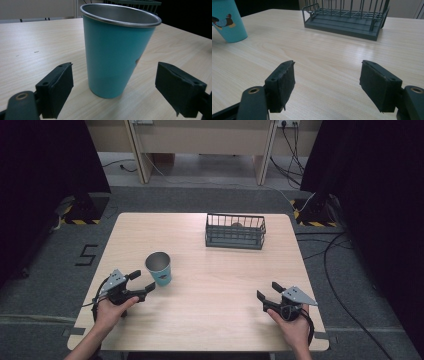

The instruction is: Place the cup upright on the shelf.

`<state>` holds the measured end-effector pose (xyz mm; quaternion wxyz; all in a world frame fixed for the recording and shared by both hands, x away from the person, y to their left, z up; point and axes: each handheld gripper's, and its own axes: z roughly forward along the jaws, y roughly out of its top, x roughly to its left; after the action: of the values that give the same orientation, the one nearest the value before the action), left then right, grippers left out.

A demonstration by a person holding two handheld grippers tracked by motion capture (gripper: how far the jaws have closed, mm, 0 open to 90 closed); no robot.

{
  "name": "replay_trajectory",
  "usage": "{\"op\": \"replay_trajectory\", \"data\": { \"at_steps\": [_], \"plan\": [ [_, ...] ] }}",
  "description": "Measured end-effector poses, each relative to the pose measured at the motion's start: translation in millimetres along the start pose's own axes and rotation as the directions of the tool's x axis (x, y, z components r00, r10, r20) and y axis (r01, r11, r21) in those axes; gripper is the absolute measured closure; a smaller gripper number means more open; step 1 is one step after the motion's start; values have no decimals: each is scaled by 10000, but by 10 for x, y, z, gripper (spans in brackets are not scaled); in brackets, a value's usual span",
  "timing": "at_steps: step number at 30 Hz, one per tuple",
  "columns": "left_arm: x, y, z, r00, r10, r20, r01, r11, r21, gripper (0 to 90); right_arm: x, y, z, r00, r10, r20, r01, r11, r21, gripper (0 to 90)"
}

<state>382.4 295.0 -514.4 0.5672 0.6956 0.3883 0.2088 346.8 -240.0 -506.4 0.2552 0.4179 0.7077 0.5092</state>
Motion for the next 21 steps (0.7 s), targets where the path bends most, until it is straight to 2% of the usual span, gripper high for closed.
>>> {"op": "replay_trajectory", "data": {
  "at_steps": [5, 8, 21],
  "plan": [
    [11, 8, 96, 9997, 262, -2, -262, 9997, 15, 142, -8, -10, 7, 10000, 81, -10, -81, 10000, -31, 284],
    [-5, 19, 162, 9987, 493, 163, -494, 9988, 40, 142, -16, -22, 12, 9999, 137, -28, -137, 9999, 4, 284],
    [-12, 52, 333, 9983, 514, 263, -509, 9986, -165, 142, -12, -31, 36, 9998, 152, -97, -151, 9998, 93, 290]
  ]
}}
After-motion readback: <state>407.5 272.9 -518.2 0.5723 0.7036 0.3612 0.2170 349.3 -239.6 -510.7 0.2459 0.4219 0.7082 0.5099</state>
